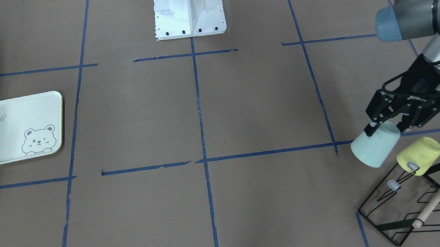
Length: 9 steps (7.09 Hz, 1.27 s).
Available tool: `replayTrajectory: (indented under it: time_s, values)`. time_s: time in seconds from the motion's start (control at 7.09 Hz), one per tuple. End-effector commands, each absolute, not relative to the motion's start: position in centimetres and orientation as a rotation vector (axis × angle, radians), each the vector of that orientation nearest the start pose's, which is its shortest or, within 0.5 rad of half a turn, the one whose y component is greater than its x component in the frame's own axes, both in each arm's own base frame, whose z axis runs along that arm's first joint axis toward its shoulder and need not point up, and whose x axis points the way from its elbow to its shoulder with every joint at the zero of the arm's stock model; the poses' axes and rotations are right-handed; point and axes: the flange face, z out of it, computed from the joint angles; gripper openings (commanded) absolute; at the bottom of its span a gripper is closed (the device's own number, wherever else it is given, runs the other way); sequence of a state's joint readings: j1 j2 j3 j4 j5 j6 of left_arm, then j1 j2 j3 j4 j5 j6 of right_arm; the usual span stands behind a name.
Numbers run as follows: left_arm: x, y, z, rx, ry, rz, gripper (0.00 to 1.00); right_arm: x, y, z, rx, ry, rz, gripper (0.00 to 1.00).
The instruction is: Left arm grabs green cup and hands to right arm on tray
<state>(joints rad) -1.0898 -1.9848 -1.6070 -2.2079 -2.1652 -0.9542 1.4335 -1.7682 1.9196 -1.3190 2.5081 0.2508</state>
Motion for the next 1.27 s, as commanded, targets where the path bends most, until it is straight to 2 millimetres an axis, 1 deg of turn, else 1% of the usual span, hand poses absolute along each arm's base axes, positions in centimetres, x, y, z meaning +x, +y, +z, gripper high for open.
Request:
replayTrajectory:
  time_s: [0.0, 0.14, 0.28, 0.42, 0.56, 0.71, 0.85, 0.99, 1.13]
  values:
    - [27.7, -58.1, 32.0, 0.419, 1.19, -0.156, 0.46, -4.4, -42.4, 49.4, 0.333, -1.112, -0.027, 1.0]
    - [28.3, -57.2, 31.0, 0.415, 1.267, -0.185, 0.46, -7.2, -42.7, 47.3, 0.351, -1.162, 0.03, 1.0]
    - [29.8, -55.3, 30.5, 0.377, 1.366, -0.215, 0.46, -10.8, -42.8, 45.0, 0.384, -1.224, 0.076, 1.0]
    - [31.1, -53.1, 30.9, 0.341, 1.464, -0.222, 0.45, -14.0, -42.5, 43.4, 0.418, -1.284, 0.114, 1.0]
    - [30.9, -52.2, 30.5, 0.322, 1.55, -0.243, 0.44, -15.7, -41.7, 42.2, 0.424, -1.365, 0.163, 1.0]
    - [30.5, -51.3, 29.7, 0.323, 1.618, -0.228, 0.36, -17.1, -41.6, 40.7, 0.417, -1.467, 0.191, 1.0]
    - [31.9, -48.9, 28.9, 0.257, 1.693, -0.169, 0.36, -18.0, -41.7, 39.4, 0.422, -1.569, 0.189, 1.0]
    - [33.0, -47.1, 28.4, 0.228, 1.755, -0.132, 0.36, -19.0, -41.2, 38.6, 0.44, -1.7, 0.176, 1.0]
    - [33.7, -46.0, 28.2, 0.225, 1.789, -0.093, 0.36, -20.5, -40.9, 37.8, 0.423, -1.839, 0.198, 1.0]
